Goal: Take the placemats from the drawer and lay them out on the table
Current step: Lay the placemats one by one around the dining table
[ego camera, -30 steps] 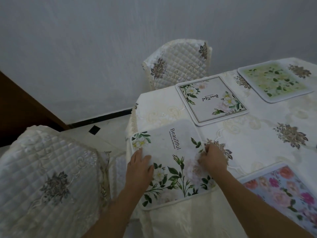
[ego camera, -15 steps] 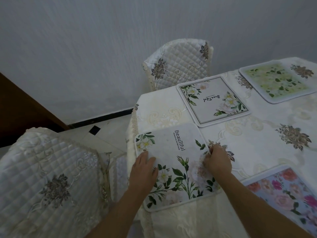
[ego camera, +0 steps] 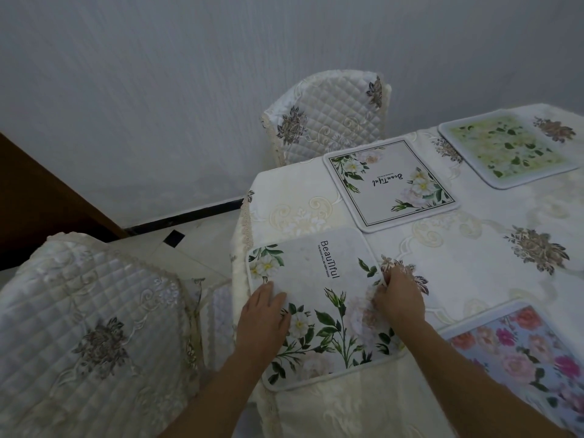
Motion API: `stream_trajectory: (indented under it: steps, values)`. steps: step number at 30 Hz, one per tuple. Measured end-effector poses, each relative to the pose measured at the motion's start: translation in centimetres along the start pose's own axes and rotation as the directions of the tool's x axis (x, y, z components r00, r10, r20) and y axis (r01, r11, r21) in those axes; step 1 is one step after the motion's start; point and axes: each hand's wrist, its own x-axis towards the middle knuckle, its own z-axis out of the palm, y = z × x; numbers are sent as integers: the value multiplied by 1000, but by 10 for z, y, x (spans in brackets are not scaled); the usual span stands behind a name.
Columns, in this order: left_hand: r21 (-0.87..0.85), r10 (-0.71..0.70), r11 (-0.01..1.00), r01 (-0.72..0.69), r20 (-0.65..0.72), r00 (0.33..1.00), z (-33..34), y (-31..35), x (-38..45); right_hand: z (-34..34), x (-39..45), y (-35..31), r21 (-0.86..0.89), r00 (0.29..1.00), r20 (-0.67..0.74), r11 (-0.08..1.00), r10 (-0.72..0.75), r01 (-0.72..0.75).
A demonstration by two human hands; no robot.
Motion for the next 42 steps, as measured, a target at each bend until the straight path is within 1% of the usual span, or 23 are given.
stream_trajectory:
  steps: [4,8,11,13,16,19,21,23,25,29,33,37,40,42]
  values:
    - [20,-3,1000,3,0,1000,3,2,-10,-5,-4,4,3,998,59,1000,-12,12]
    - [15,-7,1000,7,6,1000,3,5,-16,-9,-10,5,-1,998,51,999,-34,34]
    - [-4,-26,1000,26,54,998,0,8,-19,-13,-10,4,26,998,33,999,-44,43]
    - [-6,-29,1000,30,59,998,0,9,-22,-14,-10,4,20,998,33,999,-44,43]
    - [6,0,1000,-1,31,1000,1,8,-24,-14,-8,6,-28,996,89,999,-22,24]
    - [9,-7,1000,7,75,997,-3,10,-22,-14,-7,7,-47,993,120,999,-17,23]
    - [37,-4,999,0,101,995,-4,10,-18,-13,-9,6,-56,995,81,997,-55,59]
    - [81,-6,997,-6,139,990,-6,12,-13,-10,-13,3,-140,992,42,982,-122,126]
    - [99,-4,995,-12,157,988,-8,12,-5,-6,-18,-2,-195,982,41,963,-183,188]
    - [130,-3,991,-26,217,976,-12,13,13,5,-19,-14,-203,943,130,923,-305,326]
    - [118,33,991,-63,241,970,-19,17,40,15,-11,-36,-145,896,172,889,-410,435]
    - [117,94,985,-125,237,967,-20,23,73,28,2,-63,-110,865,209,869,-455,483]
    - [84,168,978,-192,234,958,-15,29,95,40,12,-82,-97,830,243,839,-502,535]
    - [69,201,973,-221,228,953,-12,29,105,45,17,-92,-96,820,268,833,-506,545]
